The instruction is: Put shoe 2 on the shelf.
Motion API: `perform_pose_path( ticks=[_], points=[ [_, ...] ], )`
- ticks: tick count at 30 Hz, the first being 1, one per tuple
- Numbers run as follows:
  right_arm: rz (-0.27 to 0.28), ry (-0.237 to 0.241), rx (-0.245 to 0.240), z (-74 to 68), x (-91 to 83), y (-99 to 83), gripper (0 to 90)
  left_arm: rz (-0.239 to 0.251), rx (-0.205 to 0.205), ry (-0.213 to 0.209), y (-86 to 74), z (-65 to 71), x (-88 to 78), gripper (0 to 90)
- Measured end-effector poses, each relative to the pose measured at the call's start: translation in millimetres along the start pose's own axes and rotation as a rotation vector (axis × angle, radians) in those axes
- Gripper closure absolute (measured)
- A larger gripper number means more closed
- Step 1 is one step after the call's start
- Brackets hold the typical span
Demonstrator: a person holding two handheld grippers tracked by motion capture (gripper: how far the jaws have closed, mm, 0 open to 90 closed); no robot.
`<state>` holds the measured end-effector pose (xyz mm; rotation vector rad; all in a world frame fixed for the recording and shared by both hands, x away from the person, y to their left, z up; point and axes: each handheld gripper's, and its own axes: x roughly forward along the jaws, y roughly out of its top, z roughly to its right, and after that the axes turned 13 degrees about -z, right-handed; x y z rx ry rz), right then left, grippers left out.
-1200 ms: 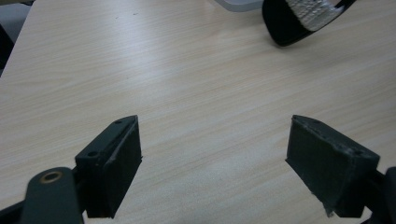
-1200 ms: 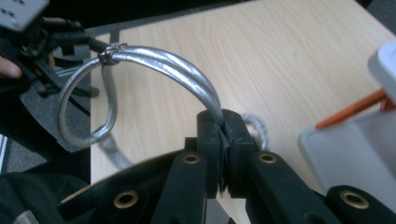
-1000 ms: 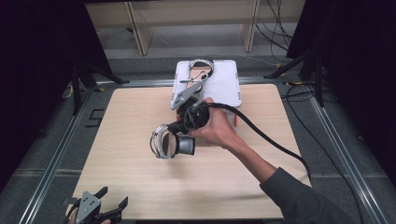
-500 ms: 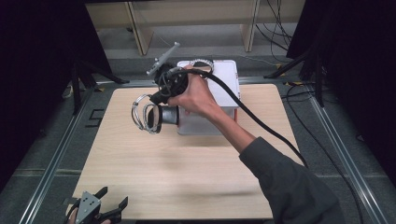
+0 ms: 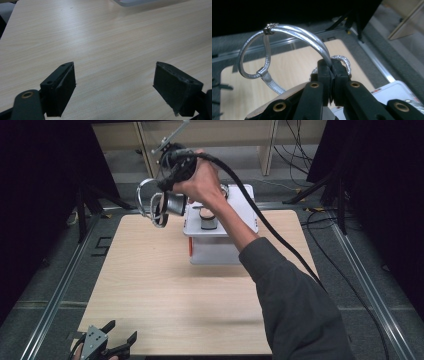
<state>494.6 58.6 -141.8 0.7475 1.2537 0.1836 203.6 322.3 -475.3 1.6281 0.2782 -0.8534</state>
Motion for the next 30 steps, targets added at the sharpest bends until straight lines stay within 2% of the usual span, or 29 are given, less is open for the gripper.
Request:
perform_pose_path(
  ticks=[1, 2, 3, 5, 6, 7, 9, 12, 15, 17, 20, 25, 28, 30],
  points=[
    [0.011, -0.006, 0.014, 4.4, -4.8, 1.0, 87.9, 0.013, -0.016, -0.007, 0.0, 1.0, 0.9, 17.3],
    [0.022, -0.022, 0.024, 9.9, -10.4, 1.3, 87.9, 0.0, 0.0, 0.002, -0.1, -0.2, 0.0, 17.4],
    [0.028, -0.028, 0.058, 14.6, -15.7, 0.7, 87.9, -0.004, 0.007, 0.006, -0.2, -0.6, -0.6, 17.3],
    [0.052, -0.061, 0.064, 26.6, -25.1, -1.1, 87.9, -0.004, 0.007, 0.006, -0.2, -0.2, -0.9, 17.4],
    [0.049, -0.069, 0.095, 30.7, -30.1, -2.9, 87.9, -0.008, 0.009, 0.007, -0.2, -0.5, -0.9, 17.4],
    [0.052, -0.095, 0.087, 37.1, -35.1, -4.7, 87.9, -0.006, 0.008, 0.009, -0.3, -0.5, -0.8, 17.4],
    [0.057, -0.124, 0.116, 48.8, -46.1, -9.6, 87.9, 0.001, 0.001, 0.005, -0.4, 0.3, -0.7, 17.4],
    [0.059, -0.165, 0.156, 65.7, -61.3, -18.6, 87.9, 0.0, 0.013, 0.01, -0.3, -0.6, -1.1, 17.4],
    [0.063, -0.2, 0.209, 81.8, -74.5, -29.9, 87.9, 0.0, 0.01, 0.01, -0.3, -0.1, -2.0, 17.4],
    [0.062, -0.235, 0.232, 91.2, -82.9, -37.9, 88.0, 0.007, -0.003, 0.001, -0.6, 0.6, -2.0, 17.4],
    [0.068, -0.268, 0.266, 105.5, -92.8, -50.3, 88.0, 0.01, 0.0, 0.005, -0.4, 1.0, -2.0, 17.4],
    [0.03, -0.339, 0.306, 124.9, -94.6, -68.4, 88.0, 0.013, 0.001, 0.01, -0.7, 1.5, -2.0, 17.4],
    [-0.013, -0.365, 0.32, 133.1, -87.4, -76.6, 88.0, 0.004, 0.002, 0.006, -0.7, 1.1, -2.2, 17.4],
    [-0.015, -0.369, 0.339, 138.9, -82.1, -81.9, 88.0, 0.009, 0.002, 0.009, -0.9, 1.4, -2.3, 17.3]
  ],
)
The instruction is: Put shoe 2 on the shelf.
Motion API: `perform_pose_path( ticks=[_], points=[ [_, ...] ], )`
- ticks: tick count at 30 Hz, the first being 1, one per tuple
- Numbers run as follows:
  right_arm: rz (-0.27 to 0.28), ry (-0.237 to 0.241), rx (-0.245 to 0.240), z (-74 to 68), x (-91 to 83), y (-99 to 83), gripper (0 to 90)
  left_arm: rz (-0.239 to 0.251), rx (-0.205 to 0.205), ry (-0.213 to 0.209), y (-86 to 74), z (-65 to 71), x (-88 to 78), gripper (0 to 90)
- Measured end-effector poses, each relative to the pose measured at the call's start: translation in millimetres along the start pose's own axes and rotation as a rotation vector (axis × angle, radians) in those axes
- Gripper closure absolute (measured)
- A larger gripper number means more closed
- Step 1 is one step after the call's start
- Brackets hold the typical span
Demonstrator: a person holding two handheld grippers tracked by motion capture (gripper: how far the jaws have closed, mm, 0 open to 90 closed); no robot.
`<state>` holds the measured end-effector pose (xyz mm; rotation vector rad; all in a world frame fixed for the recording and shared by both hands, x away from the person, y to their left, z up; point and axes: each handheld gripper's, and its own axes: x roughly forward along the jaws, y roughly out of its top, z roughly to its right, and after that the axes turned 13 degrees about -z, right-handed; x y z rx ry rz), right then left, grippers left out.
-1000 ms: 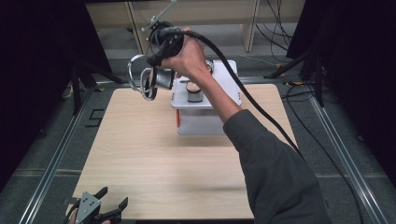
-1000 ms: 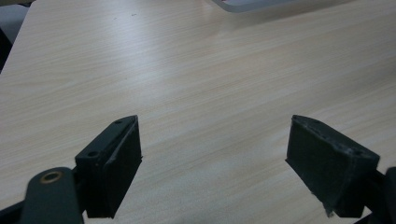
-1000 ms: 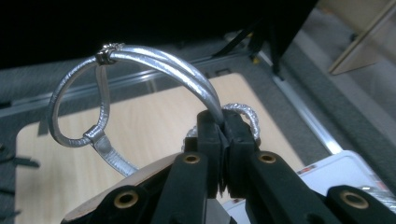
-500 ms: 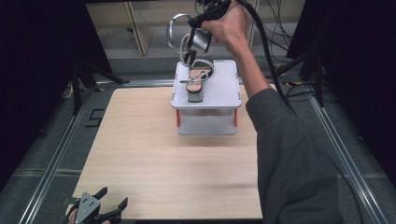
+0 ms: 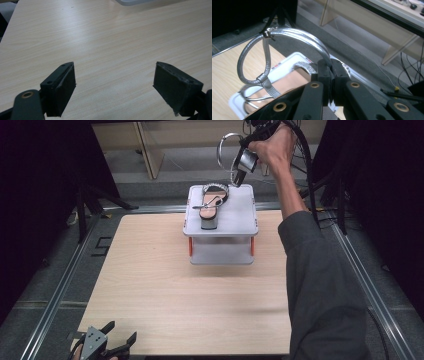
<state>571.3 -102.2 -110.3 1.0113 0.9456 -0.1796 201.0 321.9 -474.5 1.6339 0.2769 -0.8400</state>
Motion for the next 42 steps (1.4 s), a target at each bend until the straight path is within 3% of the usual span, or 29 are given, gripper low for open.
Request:
perform_pose_path(
  ticks=[5, 11, 12, 19, 24, 26, 33, 34, 42],
  points=[
    [0.007, 0.0, 0.048, 8.5, 15.1, -5.8, 88.0, 0.002, -0.002, -0.001, -0.6, -0.2, -0.2, 17.4],
    [0.041, -0.01, 0.063, 11.7, 39.2, -8.1, 88.0, -0.011, 0.014, 0.003, -1.3, -1.0, -2.0, 17.4],
    [0.045, -0.015, 0.073, 11.3, 42.8, -8.0, 87.9, 0.004, -0.002, -0.001, -1.4, 0.2, -0.8, 17.3],
    [0.056, -0.018, 0.113, 17.4, 62.1, -11.4, 87.9, -0.003, 0.0, 0.006, -2.8, -0.4, -2.7, 17.4],
    [0.055, 0.001, 0.11, 18.7, 66.5, -23.7, 87.8, -0.018, 0.01, 0.02, -3.2, -0.9, -4.4, 17.3],
    [0.047, 0.002, 0.101, 16.1, 65.1, -28.7, 87.8, 0.0, -0.003, 0.011, -3.0, 0.6, -2.9, 17.4],
    [0.059, 0.08, 0.076, 0.3, 68.3, -49.7, 87.3, -0.005, -0.002, 0.017, -2.8, 0.9, -2.7, 17.4],
    [0.054, 0.109, 0.086, -2.5, 68.9, -53.0, 87.3, -0.006, -0.002, 0.018, -2.8, 0.8, -2.6, 17.4],
    [0.005, 0.162, 0.016, -18.8, 76.8, -79.5, 87.1, -0.001, 0.002, 0.015, -2.5, 1.9, -2.1, 17.4]
  ],
)
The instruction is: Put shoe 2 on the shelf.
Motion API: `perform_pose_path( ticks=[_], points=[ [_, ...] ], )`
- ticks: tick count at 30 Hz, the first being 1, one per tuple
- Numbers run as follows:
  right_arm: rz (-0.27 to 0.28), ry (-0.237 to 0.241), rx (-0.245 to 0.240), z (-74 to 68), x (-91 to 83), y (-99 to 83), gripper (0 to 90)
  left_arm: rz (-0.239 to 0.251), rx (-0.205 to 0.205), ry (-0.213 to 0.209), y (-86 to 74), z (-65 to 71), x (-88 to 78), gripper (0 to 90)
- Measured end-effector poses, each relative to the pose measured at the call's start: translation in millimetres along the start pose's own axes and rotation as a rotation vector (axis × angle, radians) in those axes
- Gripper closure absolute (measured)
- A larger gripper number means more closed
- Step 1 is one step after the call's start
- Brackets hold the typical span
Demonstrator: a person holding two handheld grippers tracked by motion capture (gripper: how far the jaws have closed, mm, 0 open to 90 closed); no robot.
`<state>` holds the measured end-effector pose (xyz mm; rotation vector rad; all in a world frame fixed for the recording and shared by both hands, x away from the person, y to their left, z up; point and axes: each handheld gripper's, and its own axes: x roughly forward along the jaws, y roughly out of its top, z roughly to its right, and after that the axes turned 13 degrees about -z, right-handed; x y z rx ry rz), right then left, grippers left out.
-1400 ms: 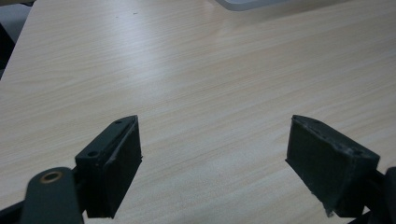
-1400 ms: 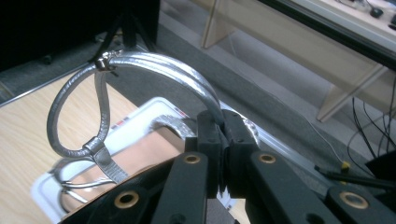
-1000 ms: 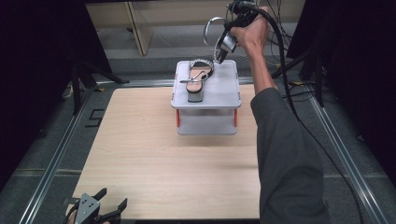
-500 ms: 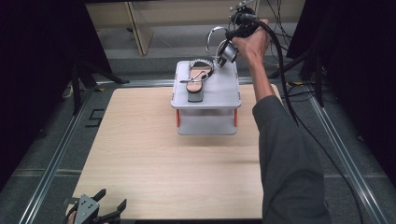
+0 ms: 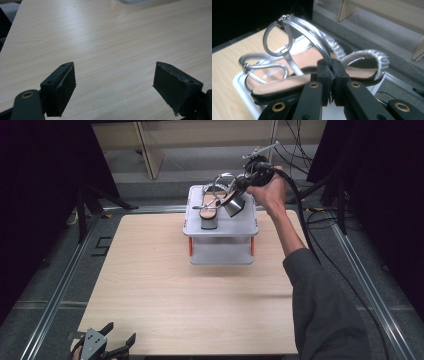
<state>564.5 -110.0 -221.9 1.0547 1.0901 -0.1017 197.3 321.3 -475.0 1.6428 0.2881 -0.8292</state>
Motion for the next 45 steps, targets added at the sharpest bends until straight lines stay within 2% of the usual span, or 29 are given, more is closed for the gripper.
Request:
perform_pose_path(
  ticks=[2, 3, 5, 6, 8, 9, 10, 14, 15, 16, 17, 18, 19, 20, 21, 25, 26, 28, 29, 31, 33, 35, 36, 37, 40, 42, 45],
  points=[
    [-0.016, 0.005, -0.021, -3.4, 3.2, -6.8, 87.0, -0.011, 0.011, 0.004, 0.0, -1.3, -0.9, 17.4],
    [-0.028, 0.01, -0.032, -4.1, 4.5, -10.4, 86.9, -0.006, 0.004, 0.003, 0.0, -0.9, -0.4, 17.4],
    [-0.038, 0.016, -0.04, -3.2, 7.1, -17.6, 86.7, -0.03, 0.033, 0.021, 0.2, -2.9, -1.1, 17.4],
    [-0.05, 0.025, -0.038, -3.5, 7.6, -21.0, 86.7, -0.008, 0.007, 0.006, 0.2, -0.6, 0.0, 17.4],
    [-0.059, 0.028, -0.044, -1.2, 9.6, -28.4, 86.6, -0.008, 0.006, 0.006, 0.2, -0.4, 0.1, 17.4],
    [-0.071, 0.033, -0.031, -1.6, 10.5, -32.3, 86.5, -0.007, 0.007, 0.006, 0.2, -0.2, 0.1, 17.4],
    [-0.075, 0.028, -0.05, 0.4, 12.3, -35.7, 86.5, -0.01, 0.009, 0.008, 0.2, -0.3, 0.1, 17.4],
    [-0.096, 0.047, -0.036, 0.8, 22.5, -48.1, 86.4, -0.01, 0.008, 0.007, 0.1, -0.3, 0.2, 17.4],
    [-0.109, 0.037, -0.051, 2.1, 22.8, -48.9, 86.4, -0.009, 0.007, 0.005, 0.1, -0.1, 0.1, 17.4],
    [-0.09, 0.042, -0.055, 2.5, 25.1, -50.0, 86.4, -0.008, 0.007, 0.005, 0.1, 0.0, 0.2, 17.5],
    [-0.101, 0.044, -0.025, 1.9, 23.3, -49.7, 86.5, -0.012, 0.011, 0.008, 0.1, -0.4, 0.1, 17.4],
    [-0.089, 0.031, -0.054, 4.3, 24.0, -48.9, 86.4, -0.01, 0.009, 0.007, 0.1, -0.4, 0.2, 17.4],
    [-0.099, 0.028, -0.043, 4.5, 23.2, -48.1, 86.5, -0.011, 0.01, 0.007, 0.1, -0.3, 0.3, 17.4],
    [-0.091, 0.014, -0.045, 5.1, 24.1, -46.5, 86.5, -0.009, 0.009, 0.004, 0.1, -0.1, 0.1, 17.4],
    [-0.11, -0.002, -0.057, 6.2, 23.5, -44.8, 86.5, -0.009, 0.009, 0.004, 0.1, -0.1, 0.0, 17.4],
    [-0.111, -0.012, -0.05, 7.3, 27.0, -42.3, 86.5, -0.012, 0.013, 0.006, -0.2, -0.4, -0.7, 17.4],
    [-0.122, -0.018, -0.047, 7.7, 27.7, -42.2, 86.5, -0.002, 0.003, 0.002, -0.1, 0.3, 0.3, 17.4],
    [-0.124, -0.033, -0.044, 9.8, 29.5, -41.8, 86.5, -0.01, 0.012, 0.003, -0.1, -0.1, -0.2, 17.4],
    [-0.119, -0.025, -0.022, 9.8, 30.2, -42.2, 86.5, -0.009, 0.011, 0.003, -0.1, 0.0, -0.2, 17.4],
    [-0.115, -0.035, -0.04, 12.3, 31.1, -41.5, 86.4, -0.009, 0.01, 0.002, -0.1, -0.1, 0.0, 17.4],
    [-0.117, -0.02, -0.021, 11.3, 31.8, -41.5, 86.2, -0.013, 0.013, 0.004, 0.1, 0.3, -0.1, 17.5],
    [-0.113, -0.029, -0.042, 12.1, 31.3, -42.2, 85.2, -0.01, 0.009, 0.004, 0.0, -0.1, 0.1, 17.4],
    [-0.119, -0.017, -0.011, 11.2, 30.3, -43.2, 84.0, -0.01, 0.009, 0.003, 0.0, 0.0, 0.3, 17.5],
    [-0.104, -0.013, -0.024, 13.8, 30.2, -44.2, 80.8, -0.01, 0.01, 0.003, 0.0, 0.0, 0.3, 17.4],
    [-0.049, 0.035, 0.044, 16.7, 24.8, -48.9, 66.0, -0.015, 0.012, 0.007, 0.0, -0.4, 0.5, 17.4],
    [-0.007, 0.038, 0.026, 17.0, 20.5, -52.9, 58.4, -0.015, 0.009, 0.007, 0.0, -0.3, 0.6, 17.4],
    [0.021, 0.032, 0.051, 15.5, 9.0, -61.0, 48.7, -0.011, 0.006, 0.005, 0.0, -0.1, 0.2, 17.4]
  ],
)
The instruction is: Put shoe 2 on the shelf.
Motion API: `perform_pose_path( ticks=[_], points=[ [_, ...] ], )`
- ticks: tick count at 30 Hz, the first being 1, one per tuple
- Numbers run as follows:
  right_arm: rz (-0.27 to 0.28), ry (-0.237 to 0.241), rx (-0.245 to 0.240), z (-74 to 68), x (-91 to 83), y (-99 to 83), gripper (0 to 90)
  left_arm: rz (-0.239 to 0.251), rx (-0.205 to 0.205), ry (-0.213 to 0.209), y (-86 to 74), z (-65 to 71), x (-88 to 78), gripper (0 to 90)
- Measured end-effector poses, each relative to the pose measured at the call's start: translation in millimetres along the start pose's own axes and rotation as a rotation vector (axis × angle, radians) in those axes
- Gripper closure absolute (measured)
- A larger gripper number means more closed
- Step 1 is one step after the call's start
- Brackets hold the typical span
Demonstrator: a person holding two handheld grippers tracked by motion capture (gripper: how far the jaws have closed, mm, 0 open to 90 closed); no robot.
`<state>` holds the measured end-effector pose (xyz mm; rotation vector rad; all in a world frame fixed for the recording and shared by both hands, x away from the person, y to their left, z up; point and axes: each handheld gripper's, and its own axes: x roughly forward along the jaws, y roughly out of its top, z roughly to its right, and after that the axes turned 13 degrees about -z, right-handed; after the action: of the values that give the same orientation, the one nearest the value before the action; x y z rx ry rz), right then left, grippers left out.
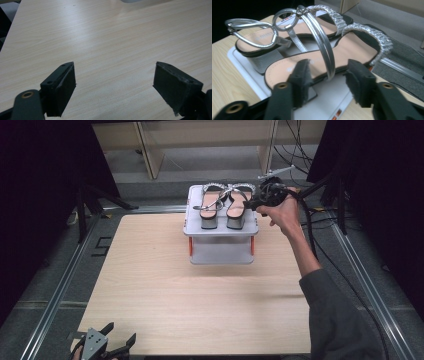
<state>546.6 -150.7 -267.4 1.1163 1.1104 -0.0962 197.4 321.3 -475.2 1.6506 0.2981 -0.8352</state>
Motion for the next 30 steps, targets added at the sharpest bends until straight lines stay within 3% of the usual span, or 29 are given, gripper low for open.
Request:
perform_pose_path(
  ticks=[1, 5, 7, 8, 9, 10, 11, 13, 14, 17, 18, 19, 20, 26, 27, 30],
  points=[
    [0.003, 0.024, 0.03, -1.9, -4.9, -3.5, 46.9, 0.001, 0.0, 0.0, 0.1, -0.1, 0.0, 17.4],
    [0.048, 0.039, 0.001, -2.1, -22.0, -17.4, 44.8, -0.002, -0.004, 0.002, 0.6, 0.0, 0.6, 17.4],
    [0.042, 0.069, 0.022, -6.2, -27.6, -26.0, 43.8, -0.004, -0.006, 0.001, 0.8, 0.0, 0.7, 17.4],
    [0.06, 0.071, 0.007, -7.1, -29.0, -30.9, 43.1, -0.001, -0.009, 0.001, 0.7, 0.1, 0.9, 17.4],
    [0.052, 0.07, 0.018, -9.4, -30.6, -34.0, 42.2, -0.002, -0.008, 0.001, 0.7, -0.2, 1.0, 17.4],
    [0.045, 0.08, 0.006, -10.6, -31.4, -38.1, 41.6, -0.025, 0.019, 0.018, 0.6, -2.5, 0.1, 17.4],
    [0.042, 0.095, 0.018, -13.3, -32.4, -42.1, 41.5, -0.018, 0.002, 0.007, 0.4, -1.4, 0.4, 17.4],
    [0.045, 0.106, 0.018, -17.3, -33.6, -49.8, 40.1, 0.001, -0.016, -0.006, 0.0, -0.8, 1.1, 17.4],
    [0.051, 0.109, 0.016, -19.9, -34.0, -54.0, 39.6, -0.024, -0.003, 0.009, 0.3, -1.6, -1.2, 17.4],
    [0.074, 0.108, 0.004, -24.4, -31.8, -64.0, 38.8, -0.025, 0.011, 0.007, 0.4, -2.4, -1.2, 17.4],
    [0.059, 0.125, 0.018, -26.8, -32.0, -67.7, 38.2, -0.029, 0.011, 0.01, 0.6, -2.4, -1.3, 17.4],
    [0.066, 0.117, -0.003, -26.9, -31.0, -71.2, 38.0, -0.02, 0.009, 0.004, 0.8, -2.4, 0.0, 17.4],
    [0.065, 0.125, 0.008, -29.3, -30.7, -74.8, 37.8, -0.001, -0.016, -0.003, 1.1, -0.1, 1.7, 17.4],
    [0.056, 0.133, 0.02, -40.2, -30.2, -96.2, 35.1, -0.001, -0.012, -0.003, 1.0, -0.5, 2.1, 17.4],
    [0.065, 0.126, 0.004, -40.1, -28.8, -99.7, 34.6, -0.005, -0.009, -0.001, 0.7, -1.4, 1.2, 17.4],
    [0.057, 0.151, 0.012, -45.8, -25.8, -111.7, 34.3, -0.005, -0.016, -0.008, 1.1, -0.8, 2.9, 17.4]
  ],
)
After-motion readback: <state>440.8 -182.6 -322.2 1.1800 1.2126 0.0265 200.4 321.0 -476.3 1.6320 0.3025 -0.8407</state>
